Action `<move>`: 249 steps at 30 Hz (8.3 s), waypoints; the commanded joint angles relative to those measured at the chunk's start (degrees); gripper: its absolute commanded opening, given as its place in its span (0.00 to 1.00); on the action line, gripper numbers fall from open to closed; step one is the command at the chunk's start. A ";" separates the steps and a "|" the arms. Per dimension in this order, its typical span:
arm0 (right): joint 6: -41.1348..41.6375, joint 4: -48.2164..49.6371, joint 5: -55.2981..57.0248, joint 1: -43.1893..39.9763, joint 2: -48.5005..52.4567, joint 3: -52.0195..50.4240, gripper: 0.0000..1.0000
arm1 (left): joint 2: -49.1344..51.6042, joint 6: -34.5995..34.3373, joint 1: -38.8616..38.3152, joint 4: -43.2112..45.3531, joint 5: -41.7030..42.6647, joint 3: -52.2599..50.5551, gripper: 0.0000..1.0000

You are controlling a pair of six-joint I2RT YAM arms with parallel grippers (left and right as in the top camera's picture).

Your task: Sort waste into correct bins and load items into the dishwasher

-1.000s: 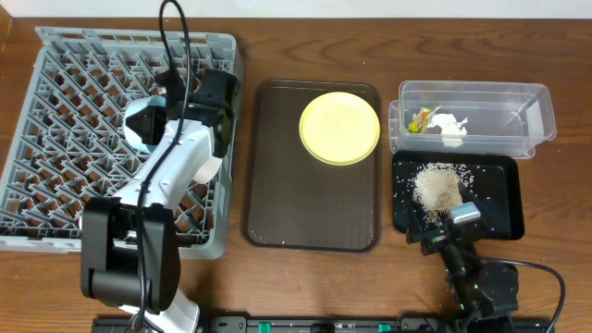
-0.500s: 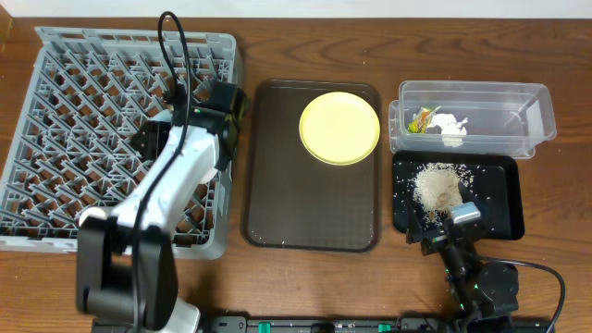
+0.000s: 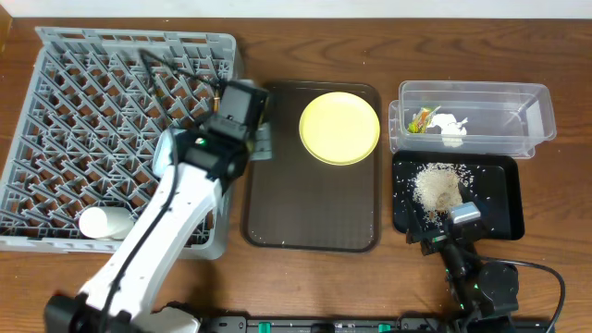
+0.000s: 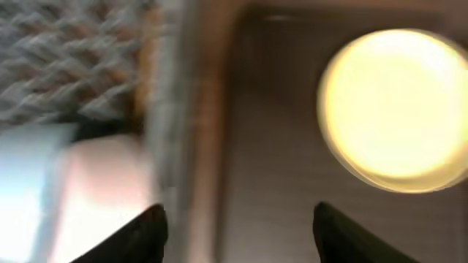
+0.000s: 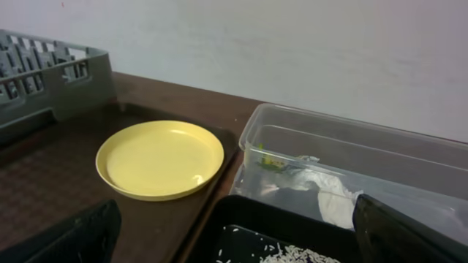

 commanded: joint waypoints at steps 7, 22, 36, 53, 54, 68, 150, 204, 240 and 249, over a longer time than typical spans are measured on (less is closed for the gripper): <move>-0.52 -0.24 -0.22 -0.52 -0.42 -0.09 0.99 | 18.03 -1.99 -0.31 15.63 20.22 0.96 0.68; -0.52 -0.24 -0.20 -0.52 -0.42 -0.09 0.99 | 32.06 -7.02 -0.31 21.97 29.07 0.94 0.37; -0.52 -0.22 -0.22 -0.52 -0.42 -0.09 0.99 | 34.49 -4.59 1.49 25.66 42.97 0.96 0.08; -0.52 -0.22 -0.20 -0.52 -0.42 -0.09 0.99 | 12.37 -2.27 25.20 25.77 74.49 0.96 0.08; -0.52 -0.22 -0.22 -0.52 -0.42 -0.09 0.99 | 10.86 -1.64 27.74 24.92 74.49 0.96 0.08; -0.52 -0.22 -0.20 -0.52 -0.42 -0.09 0.99 | 6.16 10.03 59.76 4.76 65.26 0.96 0.07; -0.52 -0.24 -0.22 -0.52 -0.42 -0.09 0.99 | 11.30 12.46 73.29 10.80 26.18 0.96 0.64; -0.52 -0.22 -0.20 -0.52 -0.42 -0.09 0.99 | 8.46 45.51 57.53 20.35 5.60 0.98 0.08; -0.52 -0.24 -0.22 -0.52 -0.42 -0.09 0.99 | -3.85 28.70 46.34 9.94 5.44 0.96 0.43; -0.52 -0.22 -0.22 -0.52 -0.42 -0.09 0.99 | 3.85 12.94 58.55 14.47 15.72 0.96 0.53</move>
